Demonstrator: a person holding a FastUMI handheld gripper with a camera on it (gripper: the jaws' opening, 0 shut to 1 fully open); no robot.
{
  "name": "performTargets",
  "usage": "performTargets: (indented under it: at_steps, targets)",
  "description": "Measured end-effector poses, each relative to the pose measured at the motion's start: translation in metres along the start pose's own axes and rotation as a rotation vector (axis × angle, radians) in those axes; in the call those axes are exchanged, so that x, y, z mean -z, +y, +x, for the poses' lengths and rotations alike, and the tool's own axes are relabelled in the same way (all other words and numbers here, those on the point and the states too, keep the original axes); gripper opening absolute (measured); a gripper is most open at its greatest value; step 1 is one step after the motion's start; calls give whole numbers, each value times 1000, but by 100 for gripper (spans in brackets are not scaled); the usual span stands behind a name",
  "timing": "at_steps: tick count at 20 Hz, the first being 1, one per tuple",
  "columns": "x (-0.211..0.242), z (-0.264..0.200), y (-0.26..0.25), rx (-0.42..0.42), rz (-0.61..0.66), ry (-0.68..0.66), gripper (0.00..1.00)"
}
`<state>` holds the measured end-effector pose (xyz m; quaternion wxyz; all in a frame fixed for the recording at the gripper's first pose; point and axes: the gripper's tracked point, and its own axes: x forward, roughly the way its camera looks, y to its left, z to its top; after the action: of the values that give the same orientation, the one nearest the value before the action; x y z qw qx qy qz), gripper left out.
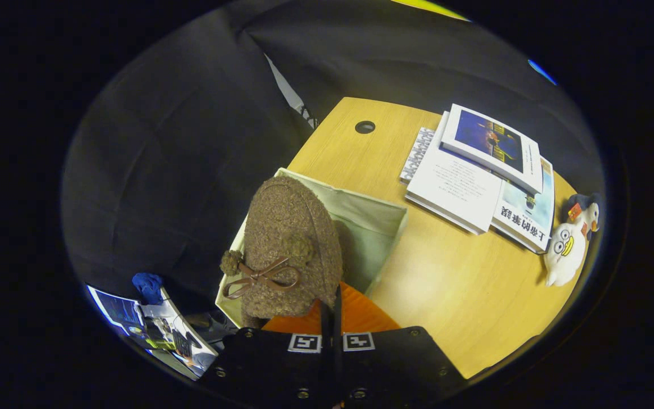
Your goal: Open the storage box then place both shoes into the box .Put the left shoe in first, then the right shoe, with the right side of both shoes facing outward in a uniform manner.
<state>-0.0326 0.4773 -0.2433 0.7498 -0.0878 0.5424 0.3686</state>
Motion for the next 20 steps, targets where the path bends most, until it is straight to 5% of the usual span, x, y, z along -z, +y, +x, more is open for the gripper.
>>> performTargets:
  at_steps: [8, 9, 13, 20]
  targets:
    - [6, 40, 17, 35, -16, 27, 2]
    - [5, 38, 17, 23, -32, 18, 8]
    - [4, 23, 6, 33, -91, -53, 100]
    - [-13, -63, -46, 17, -44, -333, 100]
